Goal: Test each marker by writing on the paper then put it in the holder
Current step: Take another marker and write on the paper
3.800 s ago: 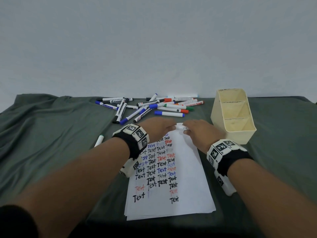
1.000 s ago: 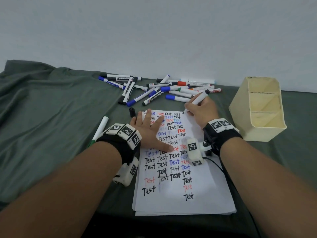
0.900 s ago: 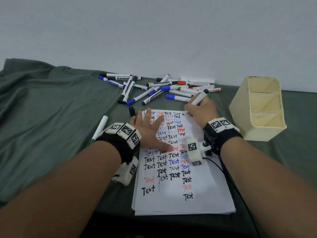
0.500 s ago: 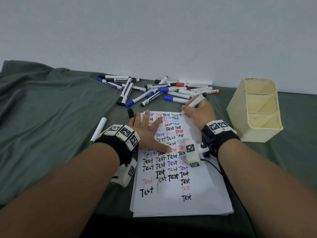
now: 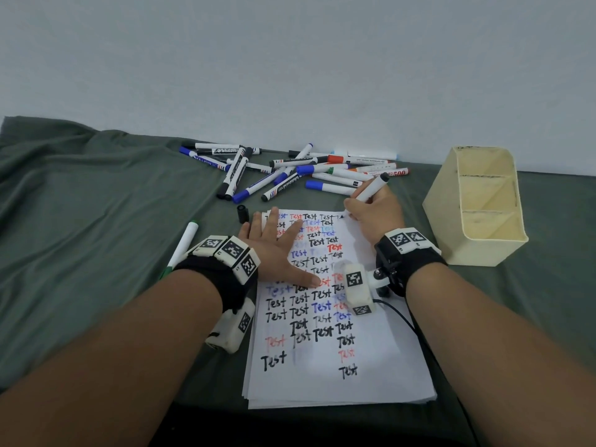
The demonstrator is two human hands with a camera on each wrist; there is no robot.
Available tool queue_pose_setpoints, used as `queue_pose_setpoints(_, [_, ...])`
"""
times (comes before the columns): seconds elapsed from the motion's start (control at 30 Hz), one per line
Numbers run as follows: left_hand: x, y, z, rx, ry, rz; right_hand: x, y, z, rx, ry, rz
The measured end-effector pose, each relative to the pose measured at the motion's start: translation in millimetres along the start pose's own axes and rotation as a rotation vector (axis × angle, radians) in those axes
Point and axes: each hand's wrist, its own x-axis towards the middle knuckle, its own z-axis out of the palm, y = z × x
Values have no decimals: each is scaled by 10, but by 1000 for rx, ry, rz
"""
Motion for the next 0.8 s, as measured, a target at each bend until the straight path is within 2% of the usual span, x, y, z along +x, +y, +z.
queue_pose_setpoints(0.2, [-6, 5, 1, -2, 0, -3, -7, -7, -11, -9, -23, 6])
queue_pose_setpoints(0.4, [-13, 13, 7, 0, 10, -1, -15, 15, -34, 61, 42, 6])
queue_pose_setpoints(0.8, [-1, 8, 14, 1, 14, -2, -7, 13, -20, 48, 27, 8])
